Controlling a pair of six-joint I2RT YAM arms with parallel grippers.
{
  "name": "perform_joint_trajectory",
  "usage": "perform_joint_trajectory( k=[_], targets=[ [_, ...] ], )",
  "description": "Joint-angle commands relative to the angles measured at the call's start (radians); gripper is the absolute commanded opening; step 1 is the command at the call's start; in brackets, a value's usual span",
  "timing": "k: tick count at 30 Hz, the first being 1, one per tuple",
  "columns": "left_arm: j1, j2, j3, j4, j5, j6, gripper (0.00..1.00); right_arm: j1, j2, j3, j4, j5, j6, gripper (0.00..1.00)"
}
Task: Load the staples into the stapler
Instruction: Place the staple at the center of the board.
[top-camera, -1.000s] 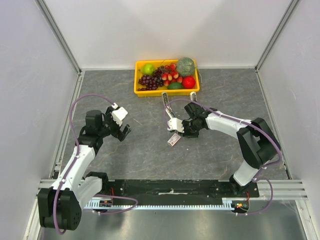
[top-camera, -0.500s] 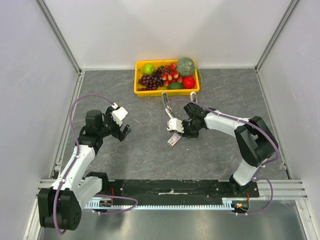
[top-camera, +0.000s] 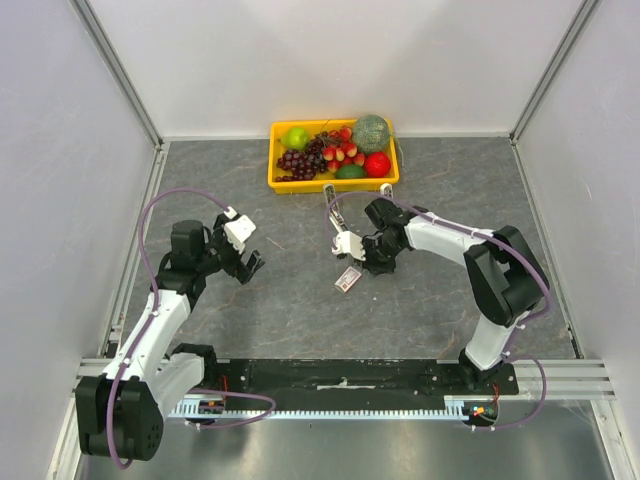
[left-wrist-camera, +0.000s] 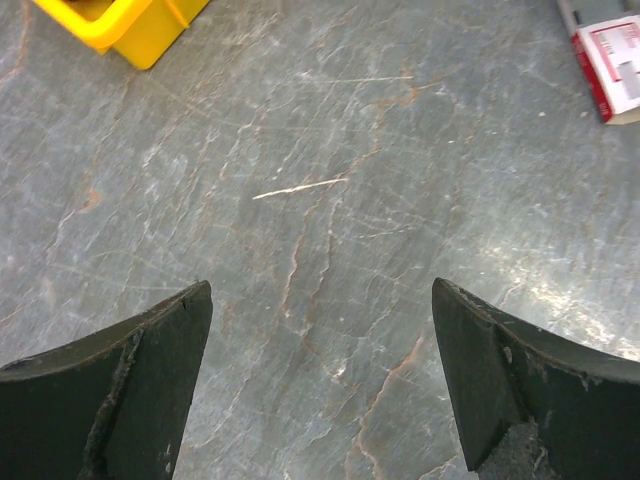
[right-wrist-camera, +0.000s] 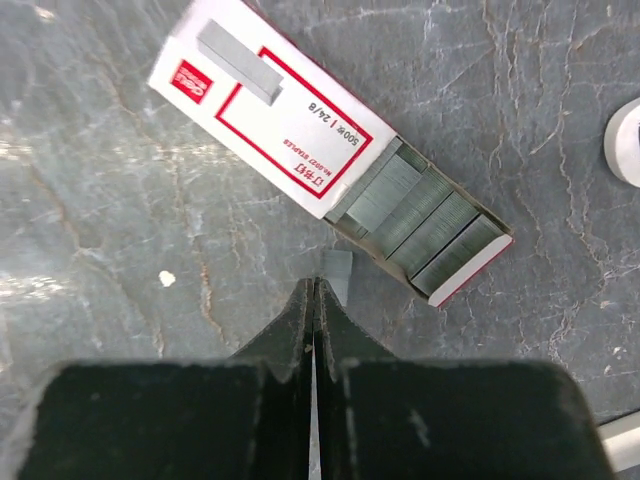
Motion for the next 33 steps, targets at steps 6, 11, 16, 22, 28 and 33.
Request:
perform_joint_trajectory(
  k=[6,11,16,22,28,33],
  targets=[
    [-0.008,-0.003,0.054,-0.034,0.346,0.057,0.96,-0.060,-0.075,0.136,-0.202,-0.268,-0.002,0.00],
    [-0.079,0.026,0.080,-0.040,0.345,0.073,0.96,-0.060,-0.066,0.087,-0.157,-0.173,0.037,0.13],
    [-0.103,0.023,0.055,-0.015,0.325,0.053,0.96,-0.062,-0.072,0.019,-0.022,-0.074,0.096,0.28],
    [-0.103,0.015,0.031,-0.006,0.316,0.054,0.96,-0.065,-0.027,0.030,0.013,-0.026,0.110,0.29],
    [-0.103,0.027,0.028,0.003,0.319,0.053,0.96,-0.069,0.008,0.037,0.027,-0.011,0.109,0.27],
    [-0.103,0.029,0.020,0.009,0.319,0.053,0.96,-0.068,0.016,0.033,0.024,-0.018,0.101,0.27]
  ],
)
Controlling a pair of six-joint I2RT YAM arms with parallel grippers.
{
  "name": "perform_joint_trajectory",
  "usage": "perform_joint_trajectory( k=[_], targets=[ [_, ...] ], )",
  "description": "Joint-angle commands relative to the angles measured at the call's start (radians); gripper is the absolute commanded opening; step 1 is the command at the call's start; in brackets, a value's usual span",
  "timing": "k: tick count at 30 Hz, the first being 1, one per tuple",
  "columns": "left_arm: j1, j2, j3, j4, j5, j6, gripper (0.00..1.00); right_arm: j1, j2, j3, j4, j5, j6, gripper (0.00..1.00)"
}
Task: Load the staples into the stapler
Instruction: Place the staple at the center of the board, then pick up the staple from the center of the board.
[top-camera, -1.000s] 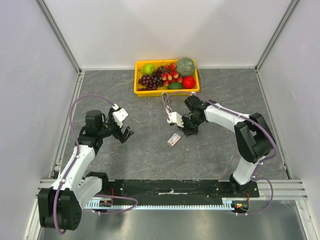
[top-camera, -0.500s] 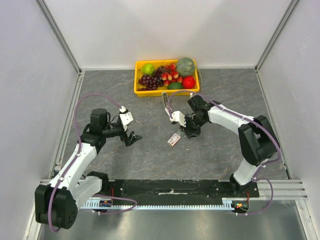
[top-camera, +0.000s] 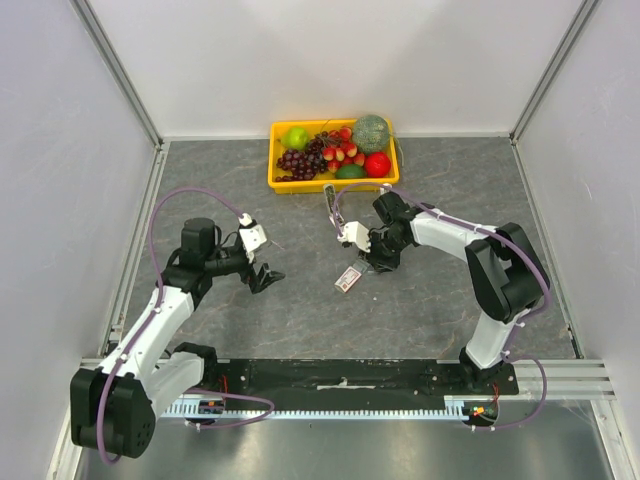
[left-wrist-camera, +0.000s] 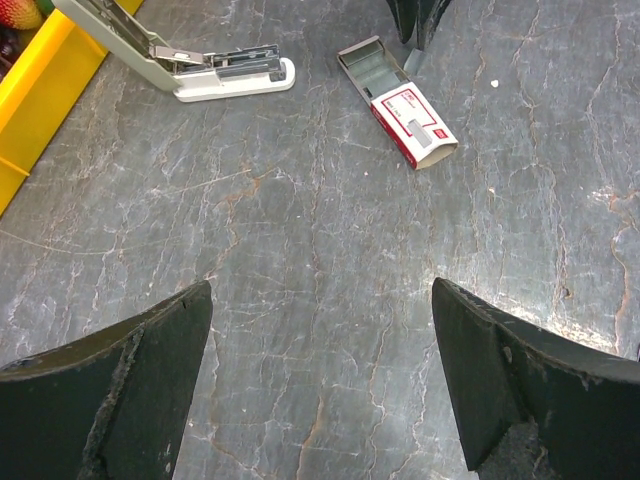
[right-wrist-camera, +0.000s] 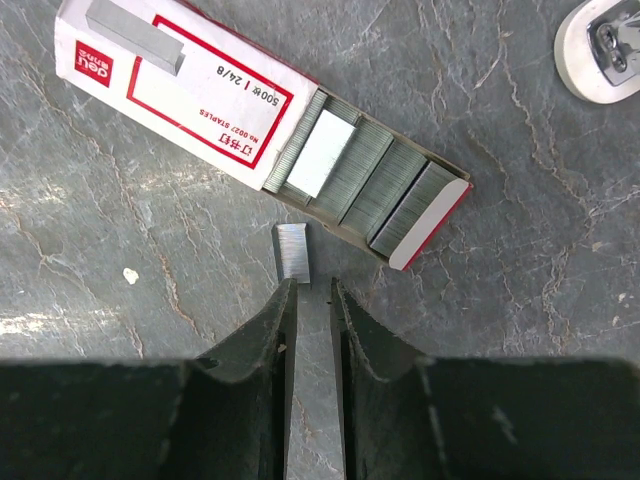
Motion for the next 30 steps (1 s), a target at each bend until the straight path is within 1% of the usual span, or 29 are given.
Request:
perform_joint_trajectory(
  k=[1,8,16,20,22,24,25,30],
  targets=[
    [-0.003,0.007,-0.012,0.034,0.023,0.019,0.96,-0.004,0.002,0.018,0.023,-0.001,0.001,0.27],
    [-0.003,0.007,-0.013,0.036,0.023,0.017,0.96,0.002,0.025,0.027,0.021,0.010,0.013,0.25],
    [-0.003,0.004,-0.012,0.036,0.017,0.013,0.96,0.057,0.073,0.072,-0.022,0.113,0.012,0.22],
    [-0.003,0.003,-0.012,0.036,0.012,0.011,0.96,0.066,0.111,0.116,-0.082,0.122,0.007,0.15],
    [-0.003,0.001,-0.012,0.033,0.010,0.011,0.96,0.068,0.133,0.144,-0.126,0.127,-0.014,0.10],
    [-0.003,0.000,-0.013,0.033,0.007,0.013,0.96,0.071,0.148,0.164,-0.152,0.125,-0.034,0.00],
    [-0.003,0.003,-0.013,0.033,0.006,0.013,0.96,0.074,0.153,0.168,-0.177,0.125,-0.042,0.00],
    [-0.002,0.006,-0.010,0.034,0.004,0.013,0.96,0.080,0.133,0.170,-0.195,0.088,-0.049,0.00]
  ],
)
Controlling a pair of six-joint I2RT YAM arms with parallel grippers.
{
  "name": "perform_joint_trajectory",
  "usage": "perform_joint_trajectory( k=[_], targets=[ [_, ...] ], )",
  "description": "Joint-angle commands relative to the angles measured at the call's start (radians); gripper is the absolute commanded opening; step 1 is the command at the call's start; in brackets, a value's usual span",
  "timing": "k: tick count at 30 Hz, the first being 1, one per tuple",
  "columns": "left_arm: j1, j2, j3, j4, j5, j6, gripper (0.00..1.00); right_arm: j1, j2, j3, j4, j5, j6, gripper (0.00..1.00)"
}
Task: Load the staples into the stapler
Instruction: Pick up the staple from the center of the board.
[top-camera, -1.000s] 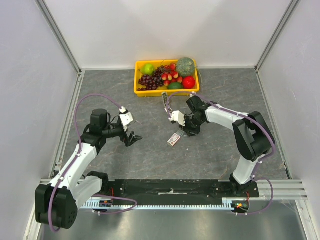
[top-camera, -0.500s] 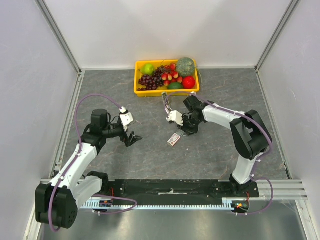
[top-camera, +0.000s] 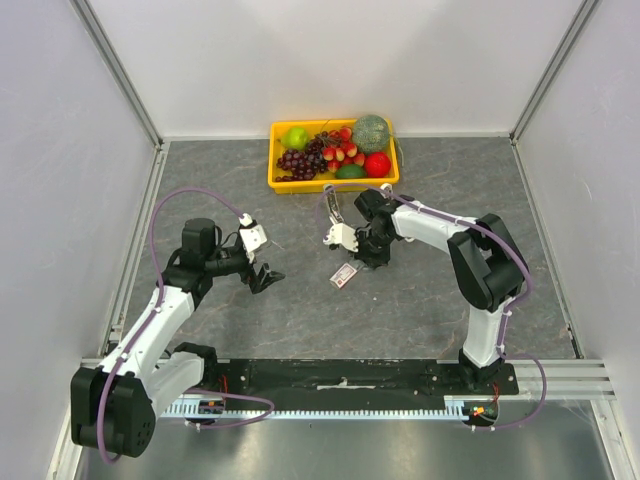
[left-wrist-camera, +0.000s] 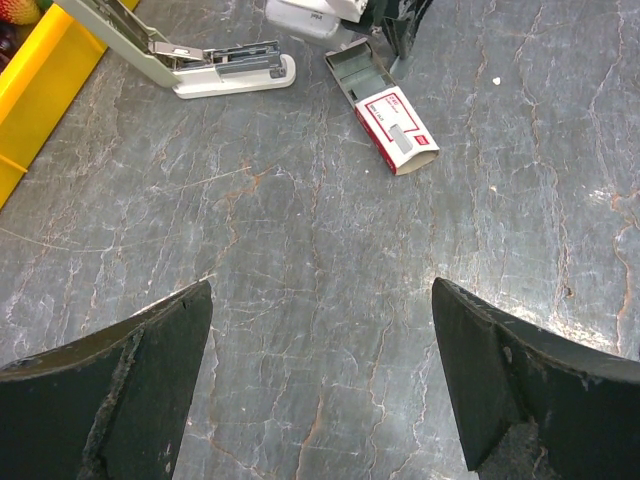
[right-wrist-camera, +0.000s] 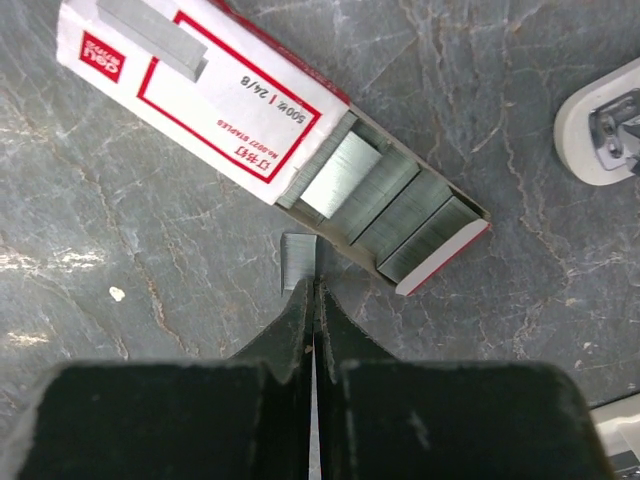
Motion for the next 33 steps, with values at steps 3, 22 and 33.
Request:
perform_joint_trajectory(
  k=[3,22,33],
  targets=[
    [-0.003,0.003,-0.005,0.027,0.011,0.013,0.96,0.006,-0.039,0.004,-0.077,-0.054,-0.030,0.00],
    [-0.008,-0.008,0.006,0.025,0.102,0.042,0.96,0.000,-0.124,-0.037,-0.019,-0.079,0.067,0.27],
    [-0.011,-0.014,-0.004,0.018,0.091,0.038,0.96,0.017,-0.069,0.005,-0.010,-0.038,0.133,0.52]
  ],
)
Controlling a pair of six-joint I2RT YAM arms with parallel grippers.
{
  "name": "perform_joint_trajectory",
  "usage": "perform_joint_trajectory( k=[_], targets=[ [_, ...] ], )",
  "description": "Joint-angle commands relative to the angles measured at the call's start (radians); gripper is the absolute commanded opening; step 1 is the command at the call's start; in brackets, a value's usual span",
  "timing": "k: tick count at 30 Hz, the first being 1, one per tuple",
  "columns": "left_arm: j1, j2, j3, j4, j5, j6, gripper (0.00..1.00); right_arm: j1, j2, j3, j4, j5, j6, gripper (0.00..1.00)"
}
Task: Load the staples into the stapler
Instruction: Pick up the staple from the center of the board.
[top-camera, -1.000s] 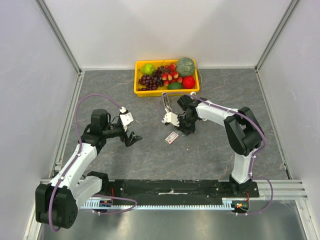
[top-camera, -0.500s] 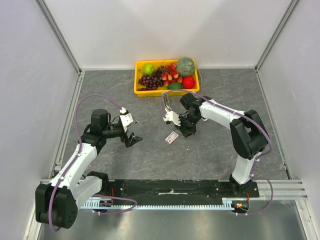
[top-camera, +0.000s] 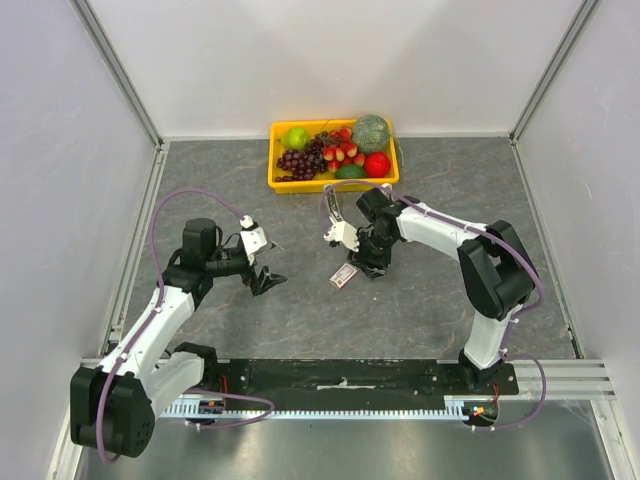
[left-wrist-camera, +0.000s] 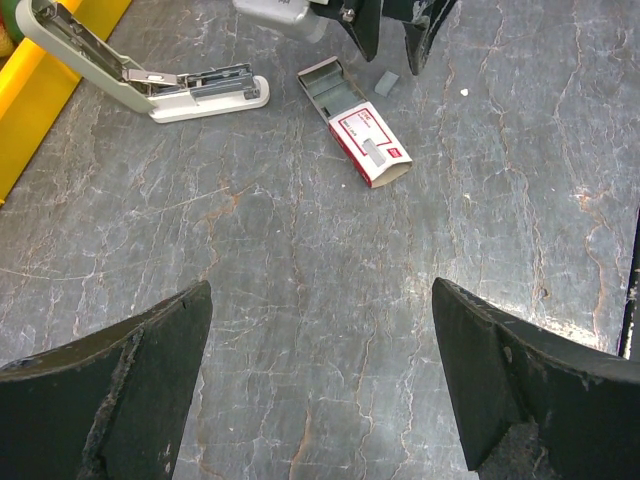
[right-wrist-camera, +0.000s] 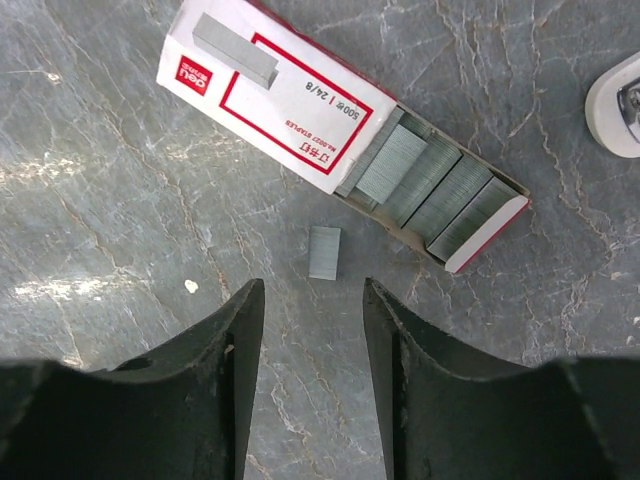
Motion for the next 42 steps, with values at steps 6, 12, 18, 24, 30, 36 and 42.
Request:
perform_joint_trajectory(
  k=[6,12,18,24,30,36,42],
  targets=[
    [-0.003,-0.005,-0.002,0.021,0.030,0.027,0.96,0.025,0.052,0.021,0.055,0.049,0.045,0.53],
    [-0.003,-0.006,-0.005,0.021,0.028,0.028,0.96,0.023,0.071,0.028,0.072,0.072,0.050,0.53],
    [-0.003,-0.005,-0.004,0.019,0.031,0.027,0.96,0.025,0.083,0.027,0.064,0.087,0.048,0.43],
    [-0.003,-0.003,-0.002,0.021,0.031,0.027,0.96,0.028,0.085,0.042,0.040,0.104,0.048,0.23],
    [-0.003,-0.005,0.001,0.016,0.039,0.028,0.96,0.031,0.050,0.068,0.009,0.093,0.039,0.18],
    [-0.005,-0.003,0.005,0.013,0.050,0.030,0.96,0.031,0.016,0.079,-0.025,0.029,0.030,0.18],
    [-0.011,-0.002,0.021,-0.035,0.128,0.083,0.97,0.019,0.002,0.097,-0.054,-0.080,0.019,0.18]
  ],
)
